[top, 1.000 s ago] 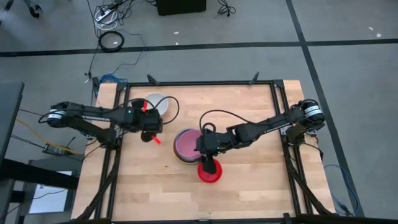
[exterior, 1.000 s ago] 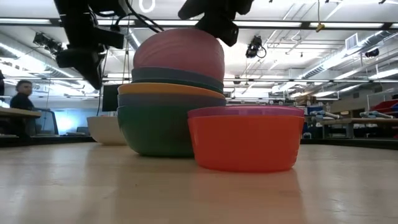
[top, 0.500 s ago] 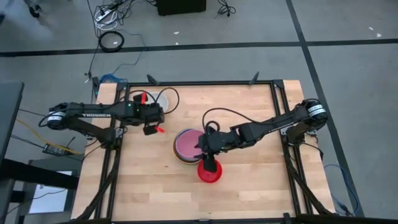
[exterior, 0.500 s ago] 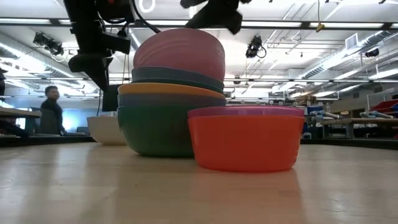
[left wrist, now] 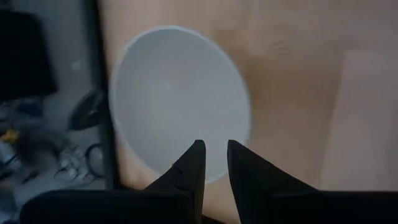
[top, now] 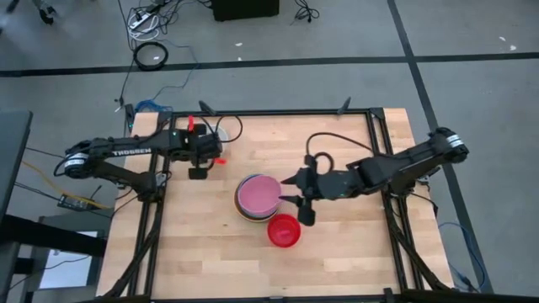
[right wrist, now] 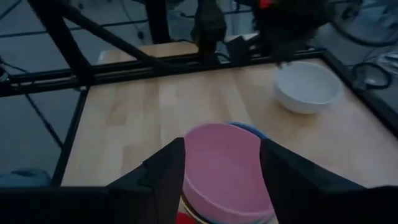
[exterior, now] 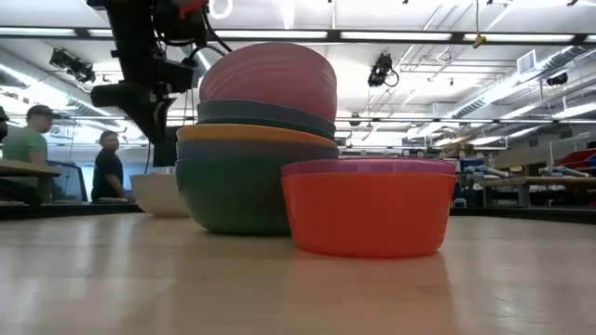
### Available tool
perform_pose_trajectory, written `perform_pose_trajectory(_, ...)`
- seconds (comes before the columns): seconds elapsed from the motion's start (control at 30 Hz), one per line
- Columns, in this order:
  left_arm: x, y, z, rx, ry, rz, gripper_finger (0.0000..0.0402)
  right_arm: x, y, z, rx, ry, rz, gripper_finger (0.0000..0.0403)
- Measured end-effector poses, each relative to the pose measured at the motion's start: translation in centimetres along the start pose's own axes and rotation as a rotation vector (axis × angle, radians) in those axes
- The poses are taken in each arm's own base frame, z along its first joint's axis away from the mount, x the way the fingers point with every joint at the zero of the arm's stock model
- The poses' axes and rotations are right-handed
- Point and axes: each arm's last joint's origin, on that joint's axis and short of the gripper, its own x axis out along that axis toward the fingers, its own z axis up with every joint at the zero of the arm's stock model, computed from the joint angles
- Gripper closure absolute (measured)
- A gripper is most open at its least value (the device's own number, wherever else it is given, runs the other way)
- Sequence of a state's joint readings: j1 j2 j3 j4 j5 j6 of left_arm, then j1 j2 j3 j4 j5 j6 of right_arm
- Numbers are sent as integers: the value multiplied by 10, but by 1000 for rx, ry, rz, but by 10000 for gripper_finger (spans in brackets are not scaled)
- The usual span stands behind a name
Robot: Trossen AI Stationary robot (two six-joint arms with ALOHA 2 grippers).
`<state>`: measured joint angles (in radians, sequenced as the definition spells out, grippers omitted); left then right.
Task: Nest bowls inside each other
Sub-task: Stack the white bowl on top of the pink bowl
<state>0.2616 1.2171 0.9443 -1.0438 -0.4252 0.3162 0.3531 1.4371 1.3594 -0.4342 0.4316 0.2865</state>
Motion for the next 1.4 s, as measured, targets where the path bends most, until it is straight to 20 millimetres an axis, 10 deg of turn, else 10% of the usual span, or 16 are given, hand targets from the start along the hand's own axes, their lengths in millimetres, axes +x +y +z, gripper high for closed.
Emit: perform_pose_trajectory(1.4,88,20,17,-10,118,-367,344,-20,10,-10,43,38,-58,209)
